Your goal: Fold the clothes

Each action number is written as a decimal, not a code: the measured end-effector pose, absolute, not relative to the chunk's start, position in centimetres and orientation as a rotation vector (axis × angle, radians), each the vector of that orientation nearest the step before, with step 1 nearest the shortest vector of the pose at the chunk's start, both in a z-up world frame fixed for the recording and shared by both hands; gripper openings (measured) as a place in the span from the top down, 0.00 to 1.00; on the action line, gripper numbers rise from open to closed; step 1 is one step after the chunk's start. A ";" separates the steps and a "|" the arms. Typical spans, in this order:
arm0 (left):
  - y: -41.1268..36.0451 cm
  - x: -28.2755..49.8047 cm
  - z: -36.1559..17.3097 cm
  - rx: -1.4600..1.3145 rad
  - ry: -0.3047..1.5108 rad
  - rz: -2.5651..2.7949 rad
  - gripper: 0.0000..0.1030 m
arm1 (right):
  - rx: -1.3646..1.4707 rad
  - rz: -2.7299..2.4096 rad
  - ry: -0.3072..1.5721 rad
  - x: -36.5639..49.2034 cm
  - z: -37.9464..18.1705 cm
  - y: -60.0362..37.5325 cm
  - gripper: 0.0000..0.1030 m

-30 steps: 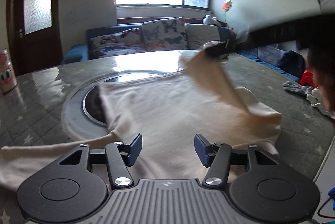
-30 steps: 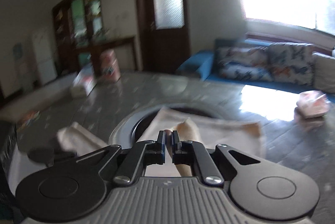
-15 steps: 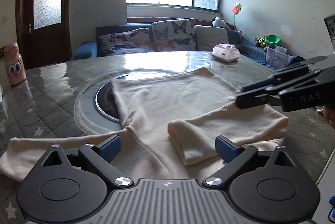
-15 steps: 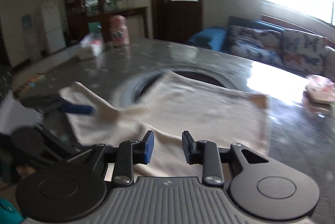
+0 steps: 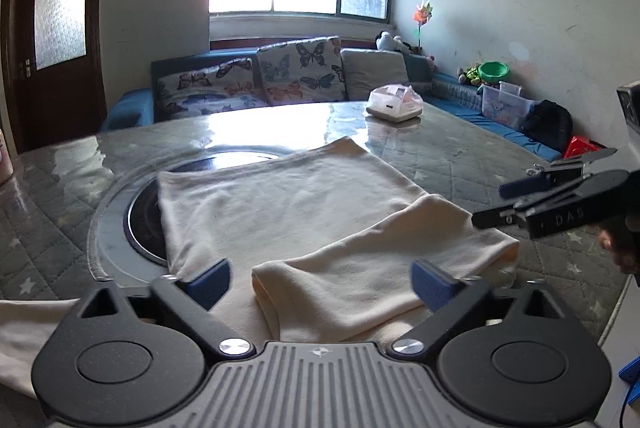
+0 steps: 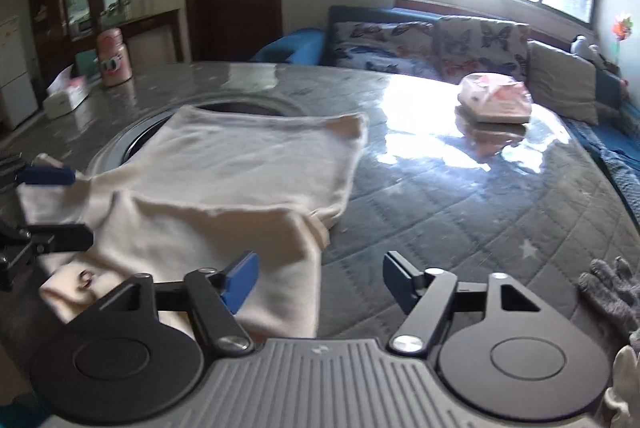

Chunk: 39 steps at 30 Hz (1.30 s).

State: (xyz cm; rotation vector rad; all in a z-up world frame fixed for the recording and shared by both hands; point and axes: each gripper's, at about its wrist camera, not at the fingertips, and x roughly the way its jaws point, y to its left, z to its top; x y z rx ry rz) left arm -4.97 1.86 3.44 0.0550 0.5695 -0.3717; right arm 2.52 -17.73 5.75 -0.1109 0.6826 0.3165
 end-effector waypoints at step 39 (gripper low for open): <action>2.7 -4.6 3.0 0.076 0.703 -0.222 0.94 | -0.097 0.289 0.621 3.3 4.7 -18.1 0.17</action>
